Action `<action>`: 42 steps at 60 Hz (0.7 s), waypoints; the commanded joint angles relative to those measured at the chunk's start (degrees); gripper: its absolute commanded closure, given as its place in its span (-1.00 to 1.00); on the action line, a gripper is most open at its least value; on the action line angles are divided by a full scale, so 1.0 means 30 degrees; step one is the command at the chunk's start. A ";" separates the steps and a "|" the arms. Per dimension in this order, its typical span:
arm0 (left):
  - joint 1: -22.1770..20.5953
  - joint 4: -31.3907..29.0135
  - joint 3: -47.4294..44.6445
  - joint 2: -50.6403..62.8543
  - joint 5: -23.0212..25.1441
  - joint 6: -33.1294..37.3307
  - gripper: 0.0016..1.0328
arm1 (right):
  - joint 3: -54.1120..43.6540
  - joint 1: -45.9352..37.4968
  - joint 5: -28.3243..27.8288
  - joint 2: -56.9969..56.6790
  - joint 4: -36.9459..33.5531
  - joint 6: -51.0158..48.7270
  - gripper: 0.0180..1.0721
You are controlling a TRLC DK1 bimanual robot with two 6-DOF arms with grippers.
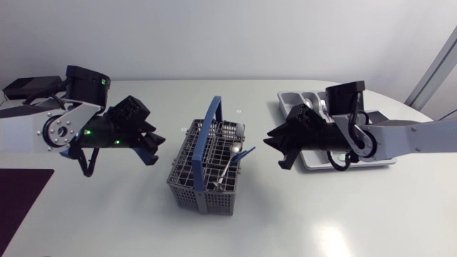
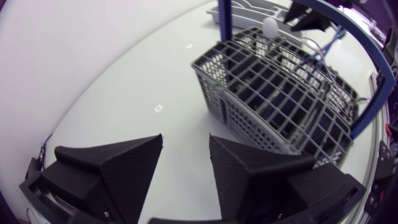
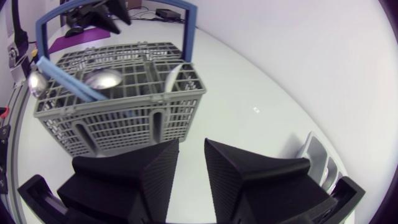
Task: Unload the cutlery basket into the drawer organizer.
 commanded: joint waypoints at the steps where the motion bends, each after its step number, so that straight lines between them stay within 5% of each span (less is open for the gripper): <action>1: -0.0311 -0.1441 -0.0516 -0.0924 0.0621 0.1601 -0.50 | 0.1320 -0.0448 -0.0260 0.1673 0.0734 0.1122 0.22; 23: -0.3241 -0.6831 -0.2068 -0.2331 0.2525 0.5761 -0.51 | 0.5831 -0.0565 -0.1080 0.5921 0.1057 0.3232 0.22; 42: -0.3944 -0.6509 -0.2713 -0.1891 0.2642 0.5849 -0.50 | 0.9083 -0.0009 -0.2457 0.8089 -0.0936 0.4023 0.22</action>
